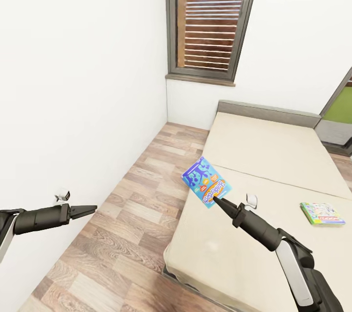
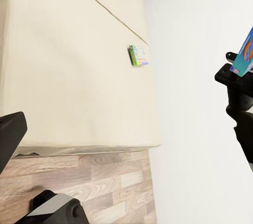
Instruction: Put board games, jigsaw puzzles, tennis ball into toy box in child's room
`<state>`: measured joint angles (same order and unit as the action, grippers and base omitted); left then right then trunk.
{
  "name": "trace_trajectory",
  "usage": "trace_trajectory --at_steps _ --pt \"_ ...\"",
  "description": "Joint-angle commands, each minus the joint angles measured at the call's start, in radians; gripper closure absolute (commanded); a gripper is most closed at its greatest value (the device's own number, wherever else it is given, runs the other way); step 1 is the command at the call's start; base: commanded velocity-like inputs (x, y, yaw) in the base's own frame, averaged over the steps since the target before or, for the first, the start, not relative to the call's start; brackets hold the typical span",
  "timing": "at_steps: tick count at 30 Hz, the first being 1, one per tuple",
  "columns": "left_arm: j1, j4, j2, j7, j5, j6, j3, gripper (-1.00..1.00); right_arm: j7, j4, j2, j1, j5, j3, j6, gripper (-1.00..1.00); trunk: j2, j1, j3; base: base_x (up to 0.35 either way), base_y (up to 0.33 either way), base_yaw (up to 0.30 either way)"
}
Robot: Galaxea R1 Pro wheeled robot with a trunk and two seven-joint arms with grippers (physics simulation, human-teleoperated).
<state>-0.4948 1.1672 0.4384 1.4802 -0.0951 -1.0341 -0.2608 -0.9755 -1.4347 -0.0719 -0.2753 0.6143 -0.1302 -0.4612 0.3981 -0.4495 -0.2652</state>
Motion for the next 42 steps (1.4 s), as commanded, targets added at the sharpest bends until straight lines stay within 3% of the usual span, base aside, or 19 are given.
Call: trace_trajectory --at_steps 1,18,27,42 --pt "-0.001 0.000 0.000 0.003 -0.001 -0.011 0.000 -1.00 0.000 0.001 0.000 -0.001 0.007 0.000 -0.008 1.00 0.002 -0.001 -0.002 0.000 0.000 0.000" --pt "-0.001 0.005 0.000 0.008 -0.005 -0.010 0.002 -1.00 -0.004 0.002 0.001 0.000 0.004 0.000 -0.003 1.00 0.002 -0.001 0.024 0.000 0.000 0.031" --pt "-0.001 0.010 -0.001 0.006 -0.005 -0.006 0.047 -1.00 0.000 0.001 0.001 0.000 0.003 0.001 0.044 1.00 0.002 -0.001 0.039 -0.011 -0.088 0.089" --pt "-0.001 0.011 -0.001 0.006 -0.003 -0.011 0.052 -1.00 0.002 -0.001 0.001 0.000 0.002 0.001 0.047 1.00 0.002 -0.001 0.064 -0.027 -0.077 0.108"
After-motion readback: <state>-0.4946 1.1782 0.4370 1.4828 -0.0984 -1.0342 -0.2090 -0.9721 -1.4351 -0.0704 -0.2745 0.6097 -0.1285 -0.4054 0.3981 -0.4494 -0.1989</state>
